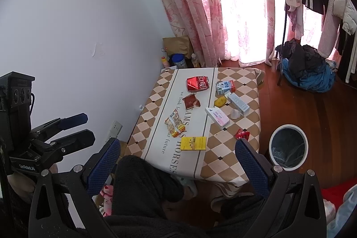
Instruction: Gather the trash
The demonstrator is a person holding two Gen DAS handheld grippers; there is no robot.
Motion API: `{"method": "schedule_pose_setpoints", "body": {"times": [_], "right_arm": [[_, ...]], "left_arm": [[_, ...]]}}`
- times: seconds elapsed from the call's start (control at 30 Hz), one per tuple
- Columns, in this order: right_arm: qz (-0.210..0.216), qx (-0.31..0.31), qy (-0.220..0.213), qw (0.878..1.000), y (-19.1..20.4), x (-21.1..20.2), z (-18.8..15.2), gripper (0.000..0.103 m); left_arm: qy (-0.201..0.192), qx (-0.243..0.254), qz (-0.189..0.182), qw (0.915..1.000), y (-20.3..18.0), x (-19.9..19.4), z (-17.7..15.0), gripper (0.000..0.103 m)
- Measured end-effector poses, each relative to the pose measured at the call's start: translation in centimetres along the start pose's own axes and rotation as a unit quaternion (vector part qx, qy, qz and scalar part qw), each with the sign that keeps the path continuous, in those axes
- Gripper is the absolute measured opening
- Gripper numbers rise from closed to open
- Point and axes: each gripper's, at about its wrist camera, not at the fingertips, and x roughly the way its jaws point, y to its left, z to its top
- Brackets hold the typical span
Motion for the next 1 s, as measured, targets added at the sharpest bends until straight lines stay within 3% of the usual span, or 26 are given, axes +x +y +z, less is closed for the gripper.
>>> {"method": "schedule_pose_setpoints", "body": {"times": [0.37, 0.5, 0.63, 0.73, 0.93, 1.0], "right_arm": [[0.004, 0.003, -0.002, 1.0, 0.3, 0.1, 0.6, 0.103], [0.003, 0.035, -0.006, 0.999, -0.7, 1.0, 1.0, 0.103], [-0.015, 0.082, 0.004, 0.997, -3.4, 4.4, 1.5, 0.103], [-0.035, 0.113, 0.023, 0.993, -6.3, 8.8, 1.5, 0.103], [-0.051, 0.109, 0.113, 0.986, -10.2, 22.1, 2.3, 0.101], [-0.056, 0.101, 0.142, 0.983, -11.0, 26.4, 2.6, 0.086]], "left_arm": [[0.0, -0.006, 0.008, 1.0, 0.7, 0.4, 0.0, 0.103], [0.007, -0.024, 0.068, 0.9973, 2.5, 3.2, 0.3, 0.103], [0.044, -0.061, 0.144, 0.9868, 6.3, 9.0, 0.5, 0.103], [0.087, -0.107, 0.17, 0.9758, 10.2, 14.0, 0.3, 0.103], [0.17, -0.215, 0.188, 0.9431, 17.7, 23.2, -2.0, 0.103], [0.195, -0.263, 0.169, 0.9298, 19.9, 26.3, -3.0, 0.103]]}}
